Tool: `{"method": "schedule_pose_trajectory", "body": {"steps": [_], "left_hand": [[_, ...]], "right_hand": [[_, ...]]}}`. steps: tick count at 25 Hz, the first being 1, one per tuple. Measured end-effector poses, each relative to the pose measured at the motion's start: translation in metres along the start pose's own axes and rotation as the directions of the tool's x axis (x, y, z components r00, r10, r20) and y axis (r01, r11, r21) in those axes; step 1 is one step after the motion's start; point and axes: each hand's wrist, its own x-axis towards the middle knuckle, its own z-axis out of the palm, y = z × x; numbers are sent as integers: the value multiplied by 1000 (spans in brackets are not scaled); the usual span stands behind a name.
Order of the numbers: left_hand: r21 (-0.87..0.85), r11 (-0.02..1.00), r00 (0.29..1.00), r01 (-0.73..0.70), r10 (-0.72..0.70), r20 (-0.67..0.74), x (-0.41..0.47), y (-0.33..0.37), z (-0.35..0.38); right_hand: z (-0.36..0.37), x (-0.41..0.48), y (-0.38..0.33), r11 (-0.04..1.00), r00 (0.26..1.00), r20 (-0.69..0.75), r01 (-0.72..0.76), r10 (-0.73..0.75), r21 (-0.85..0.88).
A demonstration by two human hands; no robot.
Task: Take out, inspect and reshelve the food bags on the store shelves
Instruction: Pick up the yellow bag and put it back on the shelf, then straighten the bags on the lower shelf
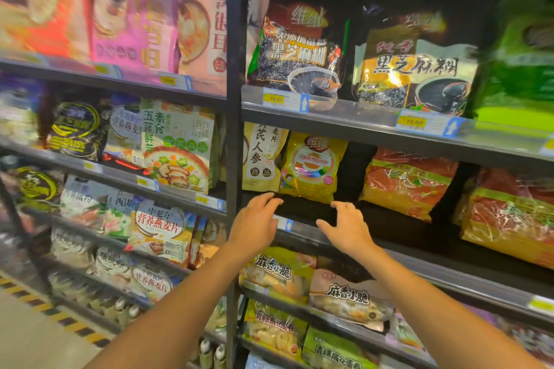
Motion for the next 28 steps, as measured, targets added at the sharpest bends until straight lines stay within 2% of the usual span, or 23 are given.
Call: {"method": "schedule_pose_trajectory", "body": {"steps": [3, 7, 15, 19, 25, 28], "left_hand": [[42, 999, 998, 26, -24, -66, -33, -18, -18], [116, 985, 986, 130, -116, -122, -82, -57, -48], [207, 904, 914, 373, -320, -251, -164, -136, -107], [249, 830, 855, 498, -423, -301, -197, -179, -128], [263, 705, 747, 659, -570, -342, -227, -238, -156], [282, 658, 712, 698, -597, -370, -232, -267, -169]], "right_hand": [[4, -29, -25, 991, 991, -47, 128, -129, -28], [19, -54, -77, 951, 947, -91, 307, -308, -31], [69, -66, -201, 797, 797, -15, 604, -604, 10], [100, -53, -257, 727, 728, 19, 681, -685, 87], [152, -26, -344, 667, 672, 37, 724, -739, 177], [178, -10, -383, 636, 642, 42, 746, -766, 199]]}}
